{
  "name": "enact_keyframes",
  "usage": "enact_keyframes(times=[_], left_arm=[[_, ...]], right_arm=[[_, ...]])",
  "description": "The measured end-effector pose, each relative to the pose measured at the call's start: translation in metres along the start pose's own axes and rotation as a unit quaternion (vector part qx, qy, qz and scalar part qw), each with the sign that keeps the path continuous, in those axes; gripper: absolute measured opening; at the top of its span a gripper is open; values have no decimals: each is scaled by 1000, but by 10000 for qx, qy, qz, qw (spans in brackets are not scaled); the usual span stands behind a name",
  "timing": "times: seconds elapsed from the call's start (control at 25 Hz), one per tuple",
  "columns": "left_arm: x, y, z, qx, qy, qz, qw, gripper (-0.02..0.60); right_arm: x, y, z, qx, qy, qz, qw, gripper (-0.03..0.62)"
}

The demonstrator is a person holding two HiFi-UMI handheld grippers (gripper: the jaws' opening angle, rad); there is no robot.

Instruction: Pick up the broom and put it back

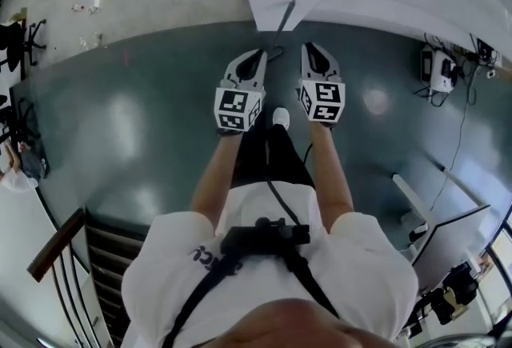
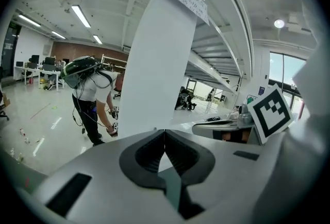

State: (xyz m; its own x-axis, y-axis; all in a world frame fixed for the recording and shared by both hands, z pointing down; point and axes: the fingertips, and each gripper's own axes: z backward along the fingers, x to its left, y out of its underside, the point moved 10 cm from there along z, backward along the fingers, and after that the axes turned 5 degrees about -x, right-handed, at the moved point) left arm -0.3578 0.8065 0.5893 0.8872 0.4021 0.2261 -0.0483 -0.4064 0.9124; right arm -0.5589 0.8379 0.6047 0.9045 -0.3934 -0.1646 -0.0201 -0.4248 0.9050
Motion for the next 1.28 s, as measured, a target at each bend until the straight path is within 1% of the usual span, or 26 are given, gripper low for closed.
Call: enact_keyframes(times=[0.16,0.28,0.36,0.48,0.56,0.72,0.92,1.04,1.16,1.24,1.28], left_arm=[[20,22,-23,151,88,-7,9998,12],[32,35,-30,200,139,26,9997,11],[39,42,-33,238,190,19,9995,11],[47,52,-38,306,243,-43,9992,12],[53,60,-43,348,252,-88,9990,12],[64,75,-54,385,238,-70,9989,11],[69,92,-65,417,257,-11,9988,12],[70,98,-69,411,213,113,9989,12],[72,101,-68,393,151,230,9988,12],[74,102,-65,382,115,256,9989,12],[76,101,-63,378,100,254,9989,12]], right_arm=[[-11,40,-37,370,-126,-33,9992,9],[-21,78,-65,635,-304,-182,9974,11],[-29,101,-81,793,-462,-161,9956,11],[-41,127,-106,993,-714,-31,9925,73],[-48,139,-122,1090,-799,29,9908,103],[-52,159,-154,1206,-817,-21,9893,144],[-52,180,-187,1206,-643,-303,9901,143],[-53,184,-204,1166,-641,-442,9901,143],[-55,188,-216,1110,-547,-553,9908,143],[-55,185,-221,1081,-474,-565,9914,133],[-53,184,-222,1089,-458,-543,9915,98]])
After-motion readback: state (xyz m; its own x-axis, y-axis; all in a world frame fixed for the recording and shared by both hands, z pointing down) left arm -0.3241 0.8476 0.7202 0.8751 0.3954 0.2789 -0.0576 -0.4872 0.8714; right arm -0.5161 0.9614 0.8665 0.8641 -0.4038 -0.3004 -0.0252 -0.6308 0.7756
